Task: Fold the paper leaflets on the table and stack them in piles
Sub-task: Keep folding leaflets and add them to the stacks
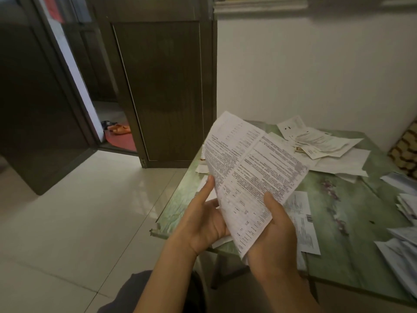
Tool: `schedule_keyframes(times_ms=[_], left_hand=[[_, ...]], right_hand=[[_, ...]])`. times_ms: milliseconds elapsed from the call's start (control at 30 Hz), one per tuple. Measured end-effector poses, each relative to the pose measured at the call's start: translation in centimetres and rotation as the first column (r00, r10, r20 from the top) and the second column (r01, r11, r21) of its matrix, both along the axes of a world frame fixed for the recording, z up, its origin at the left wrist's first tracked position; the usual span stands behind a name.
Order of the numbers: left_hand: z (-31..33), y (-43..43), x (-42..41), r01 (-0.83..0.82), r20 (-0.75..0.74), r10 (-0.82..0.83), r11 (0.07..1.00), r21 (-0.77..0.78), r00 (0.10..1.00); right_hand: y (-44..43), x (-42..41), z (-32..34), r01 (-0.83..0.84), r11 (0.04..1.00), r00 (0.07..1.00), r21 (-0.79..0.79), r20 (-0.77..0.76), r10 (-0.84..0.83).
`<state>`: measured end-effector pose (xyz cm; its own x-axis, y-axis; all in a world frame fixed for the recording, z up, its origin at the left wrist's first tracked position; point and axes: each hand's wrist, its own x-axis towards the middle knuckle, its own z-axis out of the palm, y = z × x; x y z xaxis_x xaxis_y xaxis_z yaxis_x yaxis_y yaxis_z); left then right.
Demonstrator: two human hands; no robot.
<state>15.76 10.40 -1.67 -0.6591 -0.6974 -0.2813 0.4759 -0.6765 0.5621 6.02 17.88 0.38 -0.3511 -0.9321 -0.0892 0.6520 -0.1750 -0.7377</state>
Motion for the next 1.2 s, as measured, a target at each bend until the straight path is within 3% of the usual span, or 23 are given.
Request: schedule_keyframes(times_ms=[133, 233, 300, 400, 467, 533, 633, 700, 933, 1200], left_hand=[[0.2, -0.2, 0.6, -0.134, -0.061, 0.133, 0.991, -0.005, 0.989], [0.1, -0.6, 1.3, -0.216, -0.051, 0.215, 0.976, -0.032, 0.975], [0.1, -0.8, 1.9, -0.285, -0.016, 0.285, 0.958, -0.029, 0.958], [0.2, -1.1, 2.8, -0.335, 0.034, 0.338, 0.939, -0.071, 0.940], [0.2, -1.2, 3.2, -0.328, 0.056, 0.338, 0.935, -0.136, 0.939], [0.2, -1.2, 3.4, -0.291, 0.081, 0.311, 0.937, -0.193, 0.947], [0.2, -1.0, 3.5, -0.234, 0.156, 0.282, 0.934, -0.270, 0.947], [0.1, -0.9, 3.4, -0.205, 0.218, 0.279, 0.929, -0.308, 0.935], [0.0, -0.9, 3.4, -0.140, 0.375, 0.274, 0.928, -0.346, 0.886], [-0.1, -1.1, 3.3, -0.133, 0.492, 0.352, 0.895, -0.425, 0.796]], right_hand=[[0.0, 0.1, -1.1, 0.066, 0.991, 0.975, 0.118, -0.221, -0.039], [0.3, -0.5, -1.1, 0.060, 0.991, 0.944, 0.123, -0.329, -0.016], [0.4, -1.7, -0.9, 0.143, 0.984, 0.911, 0.102, -0.402, -0.091], [-0.5, -4.6, -0.7, 0.330, 0.943, 0.703, 0.050, -0.679, -0.210], [-1.6, -6.4, -0.3, 0.296, 0.953, 0.608, 0.059, -0.781, -0.140], [-2.6, -7.4, 0.7, 0.124, 0.978, 0.614, 0.170, -0.787, 0.059], [-3.9, -8.1, 1.4, -0.163, 0.940, 0.640, 0.300, -0.693, 0.333], [-4.6, -8.0, 1.2, -0.206, 0.935, 0.664, 0.289, -0.660, 0.351], [-5.8, -8.0, -0.4, -0.088, 0.974, 0.704, 0.207, -0.679, 0.208], [-7.4, -9.5, -1.6, -0.220, 0.943, 0.669, 0.249, -0.665, 0.332]])
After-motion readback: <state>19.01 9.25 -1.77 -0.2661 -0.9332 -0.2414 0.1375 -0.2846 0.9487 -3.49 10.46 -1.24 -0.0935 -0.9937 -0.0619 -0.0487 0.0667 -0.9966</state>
